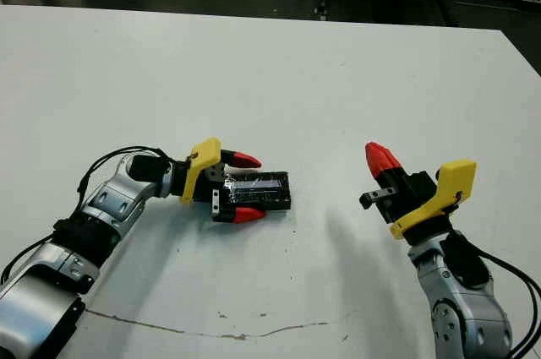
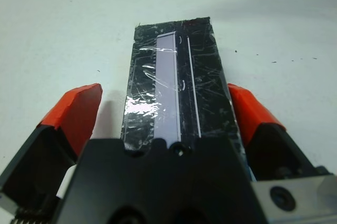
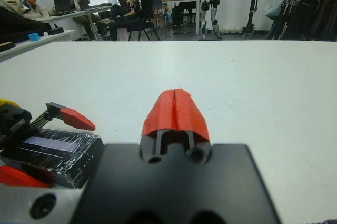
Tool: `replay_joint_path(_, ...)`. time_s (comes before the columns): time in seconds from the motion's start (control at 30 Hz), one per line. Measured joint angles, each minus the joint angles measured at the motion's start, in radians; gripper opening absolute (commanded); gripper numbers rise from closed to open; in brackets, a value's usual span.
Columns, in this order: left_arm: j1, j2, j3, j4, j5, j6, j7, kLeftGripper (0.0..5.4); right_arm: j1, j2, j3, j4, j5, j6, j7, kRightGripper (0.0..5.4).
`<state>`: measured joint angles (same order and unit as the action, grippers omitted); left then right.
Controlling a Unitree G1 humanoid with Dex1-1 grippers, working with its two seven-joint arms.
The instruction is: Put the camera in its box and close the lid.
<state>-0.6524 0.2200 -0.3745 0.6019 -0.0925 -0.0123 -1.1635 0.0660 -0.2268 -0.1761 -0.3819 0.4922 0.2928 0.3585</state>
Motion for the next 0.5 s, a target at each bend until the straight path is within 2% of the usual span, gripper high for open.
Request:
replay_joint_path(0.2, -0.014, 0.007, 0.003, 0.019, -0.005, 0.003, -0.046, 5.4, 0.0, 0.0, 0.0, -0.002, 0.004, 0.002, 0.0, 0.0)
replay_joint_path(0.5, 0.0, 0.088, 0.02, -0.001, -0.019, -0.055, -0.157, 5.4, 0.0, 0.0, -0.001, -0.002, 0.003, 0.002, 0.0, 0.0)
